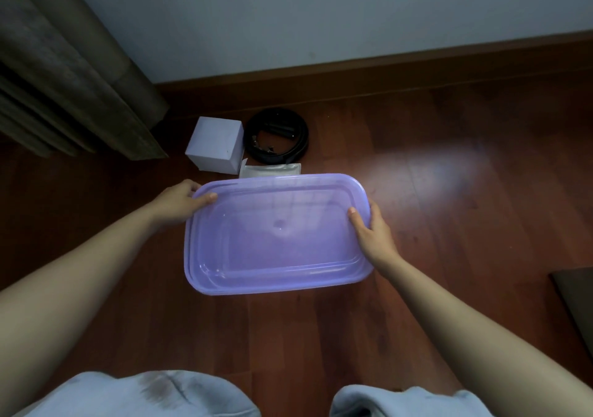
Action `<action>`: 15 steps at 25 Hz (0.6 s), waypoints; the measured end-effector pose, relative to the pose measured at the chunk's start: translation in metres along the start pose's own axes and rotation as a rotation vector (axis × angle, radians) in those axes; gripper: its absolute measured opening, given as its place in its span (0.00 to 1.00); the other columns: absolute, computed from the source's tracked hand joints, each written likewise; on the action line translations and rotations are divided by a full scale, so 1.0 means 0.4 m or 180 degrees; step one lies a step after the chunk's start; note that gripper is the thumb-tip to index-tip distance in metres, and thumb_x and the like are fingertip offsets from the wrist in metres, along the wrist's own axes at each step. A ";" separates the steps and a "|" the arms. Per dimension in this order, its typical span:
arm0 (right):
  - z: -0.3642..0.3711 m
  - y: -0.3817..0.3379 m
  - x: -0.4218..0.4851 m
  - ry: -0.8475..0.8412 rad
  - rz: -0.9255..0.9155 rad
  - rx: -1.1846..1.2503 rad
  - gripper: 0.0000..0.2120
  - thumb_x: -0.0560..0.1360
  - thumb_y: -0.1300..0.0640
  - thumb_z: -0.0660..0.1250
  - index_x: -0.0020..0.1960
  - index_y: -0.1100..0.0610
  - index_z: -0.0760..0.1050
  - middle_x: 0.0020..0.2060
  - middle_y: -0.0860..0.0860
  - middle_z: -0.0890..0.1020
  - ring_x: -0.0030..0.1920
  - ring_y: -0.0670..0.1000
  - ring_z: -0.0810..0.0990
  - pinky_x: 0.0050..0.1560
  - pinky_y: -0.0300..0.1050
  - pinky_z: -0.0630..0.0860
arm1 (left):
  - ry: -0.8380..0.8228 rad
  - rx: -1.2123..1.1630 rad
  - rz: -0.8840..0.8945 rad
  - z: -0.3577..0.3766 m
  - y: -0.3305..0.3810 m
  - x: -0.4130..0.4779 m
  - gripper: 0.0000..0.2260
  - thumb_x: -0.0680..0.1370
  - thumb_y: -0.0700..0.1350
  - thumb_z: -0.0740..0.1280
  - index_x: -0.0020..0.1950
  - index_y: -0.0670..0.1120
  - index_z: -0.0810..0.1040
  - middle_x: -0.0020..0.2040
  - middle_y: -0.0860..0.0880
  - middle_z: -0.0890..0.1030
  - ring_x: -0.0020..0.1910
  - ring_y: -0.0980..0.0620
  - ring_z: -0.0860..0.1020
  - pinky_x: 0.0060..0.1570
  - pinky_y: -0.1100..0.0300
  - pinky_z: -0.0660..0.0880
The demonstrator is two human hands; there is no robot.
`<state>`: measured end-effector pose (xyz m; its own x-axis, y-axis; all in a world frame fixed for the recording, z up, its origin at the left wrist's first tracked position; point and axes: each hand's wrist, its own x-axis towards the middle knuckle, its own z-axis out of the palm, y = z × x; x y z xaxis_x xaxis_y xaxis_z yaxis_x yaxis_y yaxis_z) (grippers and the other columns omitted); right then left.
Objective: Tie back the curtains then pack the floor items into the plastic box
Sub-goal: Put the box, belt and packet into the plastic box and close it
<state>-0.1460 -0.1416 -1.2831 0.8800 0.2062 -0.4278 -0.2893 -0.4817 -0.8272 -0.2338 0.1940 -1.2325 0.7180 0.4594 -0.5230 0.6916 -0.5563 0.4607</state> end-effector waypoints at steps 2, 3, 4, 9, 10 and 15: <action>-0.002 -0.005 -0.001 -0.0036 -0.0067 -0.0048 0.23 0.78 0.47 0.60 0.71 0.53 0.65 0.64 0.52 0.75 0.64 0.53 0.73 0.60 0.43 0.67 | 0.0127 0.0318 0.0159 0.008 0.013 -0.010 0.19 0.78 0.53 0.63 0.64 0.42 0.72 0.59 0.41 0.77 0.55 0.43 0.77 0.51 0.51 0.74; -0.001 -0.009 -0.001 -0.0009 -0.0152 -0.0108 0.24 0.78 0.47 0.61 0.71 0.54 0.65 0.65 0.52 0.74 0.65 0.53 0.72 0.62 0.44 0.67 | 0.0280 0.0456 0.0273 0.006 0.026 -0.018 0.19 0.79 0.52 0.62 0.64 0.42 0.73 0.59 0.41 0.78 0.56 0.42 0.77 0.51 0.51 0.73; -0.003 -0.018 -0.002 0.0072 -0.0227 -0.0151 0.26 0.77 0.45 0.61 0.71 0.55 0.65 0.66 0.53 0.73 0.66 0.53 0.71 0.64 0.45 0.67 | 0.0450 0.0501 0.0355 -0.002 0.041 -0.026 0.19 0.79 0.52 0.62 0.65 0.42 0.73 0.60 0.40 0.78 0.56 0.42 0.76 0.51 0.51 0.73; -0.084 -0.119 -0.024 0.0427 -0.0470 0.1122 0.16 0.77 0.56 0.64 0.65 0.54 0.69 0.50 0.48 0.79 0.41 0.40 0.80 0.44 0.37 0.78 | 0.1119 -0.0364 0.0715 -0.080 0.126 -0.041 0.23 0.78 0.57 0.61 0.69 0.47 0.70 0.65 0.45 0.75 0.62 0.45 0.74 0.59 0.49 0.73; -0.116 -0.126 -0.020 0.0449 -0.0392 0.1576 0.16 0.76 0.56 0.65 0.63 0.53 0.69 0.47 0.47 0.80 0.34 0.40 0.80 0.37 0.36 0.78 | 0.1267 -0.0734 0.0782 -0.079 0.147 -0.036 0.22 0.79 0.58 0.58 0.69 0.48 0.70 0.65 0.46 0.75 0.63 0.47 0.73 0.61 0.50 0.71; -0.209 -0.040 0.016 0.1391 0.0144 0.3042 0.12 0.78 0.61 0.62 0.60 0.54 0.67 0.40 0.46 0.82 0.29 0.45 0.82 0.31 0.39 0.80 | 0.1200 0.0074 0.0712 0.032 0.111 0.002 0.23 0.81 0.48 0.58 0.74 0.41 0.60 0.73 0.40 0.64 0.71 0.42 0.63 0.69 0.48 0.62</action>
<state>-0.1044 -0.2037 -1.2424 0.8653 -0.2120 -0.4543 -0.3347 0.4302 -0.8384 -0.2035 0.1606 -1.2216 0.8315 0.5441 -0.1117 0.5169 -0.6844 0.5142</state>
